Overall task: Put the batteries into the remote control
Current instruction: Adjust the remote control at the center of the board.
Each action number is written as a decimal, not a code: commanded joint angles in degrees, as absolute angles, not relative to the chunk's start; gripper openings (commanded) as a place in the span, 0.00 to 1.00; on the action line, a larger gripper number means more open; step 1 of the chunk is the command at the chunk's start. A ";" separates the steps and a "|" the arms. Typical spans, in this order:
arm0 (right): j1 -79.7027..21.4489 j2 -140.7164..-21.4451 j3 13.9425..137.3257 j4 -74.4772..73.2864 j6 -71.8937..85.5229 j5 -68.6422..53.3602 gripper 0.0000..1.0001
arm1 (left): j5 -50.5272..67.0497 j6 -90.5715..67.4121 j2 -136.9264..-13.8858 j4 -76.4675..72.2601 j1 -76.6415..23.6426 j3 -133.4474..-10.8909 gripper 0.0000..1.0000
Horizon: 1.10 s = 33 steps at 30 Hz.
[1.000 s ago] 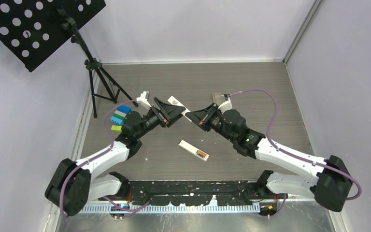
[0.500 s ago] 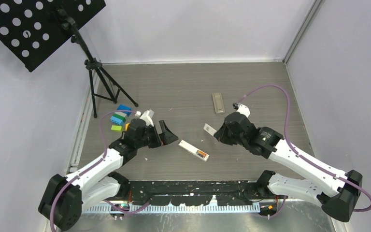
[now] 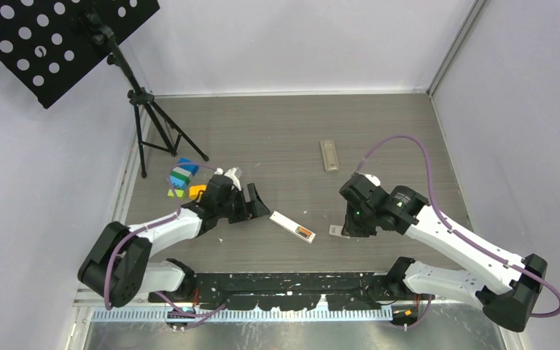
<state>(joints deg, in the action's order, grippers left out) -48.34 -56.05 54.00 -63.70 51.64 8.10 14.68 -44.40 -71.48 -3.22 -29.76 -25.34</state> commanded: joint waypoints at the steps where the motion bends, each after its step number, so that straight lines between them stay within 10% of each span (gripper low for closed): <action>1: -48.33 -57.82 55.26 -64.85 51.46 2.24 0.00 | 16.44 -43.12 -74.74 -9.62 -29.71 -28.38 0.77; 24: -48.34 -62.54 44.28 -29.23 63.69 -0.26 0.00 | 22.48 -44.06 -73.61 -10.70 -25.62 -25.91 0.48; 33: -48.26 -62.45 49.14 -38.96 58.29 8.60 0.00 | 22.16 -39.99 -68.63 -5.44 -24.08 -27.06 0.55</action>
<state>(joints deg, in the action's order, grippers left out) -48.34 -64.84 44.73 -33.15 61.56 3.07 21.04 -42.76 -70.37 -6.52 -24.75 -25.78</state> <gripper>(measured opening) 0.058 0.527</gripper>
